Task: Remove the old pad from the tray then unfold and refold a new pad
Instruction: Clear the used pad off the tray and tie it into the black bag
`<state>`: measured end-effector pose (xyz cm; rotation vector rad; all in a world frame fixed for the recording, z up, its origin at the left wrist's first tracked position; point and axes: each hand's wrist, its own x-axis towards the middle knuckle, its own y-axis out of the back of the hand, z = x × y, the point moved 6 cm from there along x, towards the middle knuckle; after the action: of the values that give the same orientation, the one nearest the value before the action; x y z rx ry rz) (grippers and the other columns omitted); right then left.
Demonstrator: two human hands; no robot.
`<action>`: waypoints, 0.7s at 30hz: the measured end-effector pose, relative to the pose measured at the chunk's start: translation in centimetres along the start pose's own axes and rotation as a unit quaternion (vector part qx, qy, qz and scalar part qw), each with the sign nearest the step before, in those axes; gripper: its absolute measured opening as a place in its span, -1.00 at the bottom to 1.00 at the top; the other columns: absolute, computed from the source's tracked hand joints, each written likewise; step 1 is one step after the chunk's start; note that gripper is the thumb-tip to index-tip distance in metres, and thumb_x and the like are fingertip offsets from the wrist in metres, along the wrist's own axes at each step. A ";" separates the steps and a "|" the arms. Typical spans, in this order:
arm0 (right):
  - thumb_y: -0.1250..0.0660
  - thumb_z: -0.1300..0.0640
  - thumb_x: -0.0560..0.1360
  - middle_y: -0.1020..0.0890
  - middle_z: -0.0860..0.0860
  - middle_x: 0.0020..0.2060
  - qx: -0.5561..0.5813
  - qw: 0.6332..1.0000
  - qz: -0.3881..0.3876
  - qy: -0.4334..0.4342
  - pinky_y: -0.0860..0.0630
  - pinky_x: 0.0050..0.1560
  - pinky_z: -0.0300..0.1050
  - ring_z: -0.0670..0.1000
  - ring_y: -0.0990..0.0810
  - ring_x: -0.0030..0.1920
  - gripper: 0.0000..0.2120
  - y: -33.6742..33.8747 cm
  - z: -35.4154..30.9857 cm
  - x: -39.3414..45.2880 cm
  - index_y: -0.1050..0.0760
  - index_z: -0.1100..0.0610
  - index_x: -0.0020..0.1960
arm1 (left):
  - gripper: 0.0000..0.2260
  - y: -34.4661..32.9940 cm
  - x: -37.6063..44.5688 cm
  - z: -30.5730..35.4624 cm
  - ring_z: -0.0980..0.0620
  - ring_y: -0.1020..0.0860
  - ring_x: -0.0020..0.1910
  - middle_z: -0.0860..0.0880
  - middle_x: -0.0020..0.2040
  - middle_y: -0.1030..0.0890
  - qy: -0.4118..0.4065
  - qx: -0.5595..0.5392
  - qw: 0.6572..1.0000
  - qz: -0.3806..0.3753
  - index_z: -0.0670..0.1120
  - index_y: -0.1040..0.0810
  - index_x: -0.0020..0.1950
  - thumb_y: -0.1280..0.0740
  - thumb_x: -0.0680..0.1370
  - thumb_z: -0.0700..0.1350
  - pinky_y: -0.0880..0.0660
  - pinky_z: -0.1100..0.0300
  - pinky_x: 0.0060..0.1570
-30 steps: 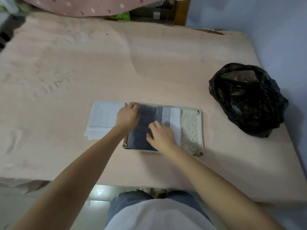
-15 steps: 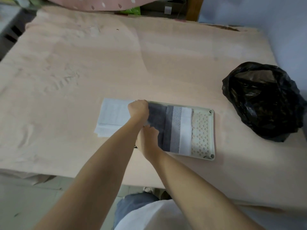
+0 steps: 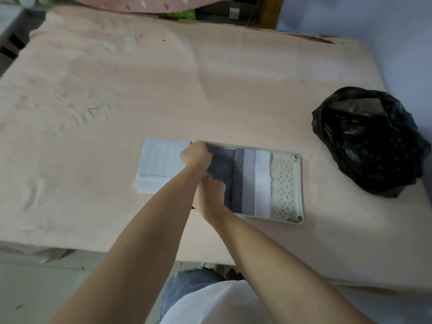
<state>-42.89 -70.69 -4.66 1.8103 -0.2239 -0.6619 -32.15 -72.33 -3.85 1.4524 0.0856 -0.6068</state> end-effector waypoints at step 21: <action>-0.17 -0.06 0.57 -0.66 0.08 -0.14 0.029 0.996 0.070 -0.037 -0.32 -0.25 -0.12 0.10 -0.63 -0.14 -0.68 2.3 0.4 -1.2 -0.46 0.20 0.03 | -0.75 0.8 0.3 0.1 -0.08 -0.48 -0.22 -0.10 -0.11 -0.58 -0.040 -0.138 0.989 0.033 -0.16 -0.48 0.00 -0.24 0.56 0.03 -0.34 0.16 -0.32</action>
<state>-43.75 -71.24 -2.25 1.8085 -0.4187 -0.6291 -31.60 -72.52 -3.20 1.1586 0.0563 -0.5742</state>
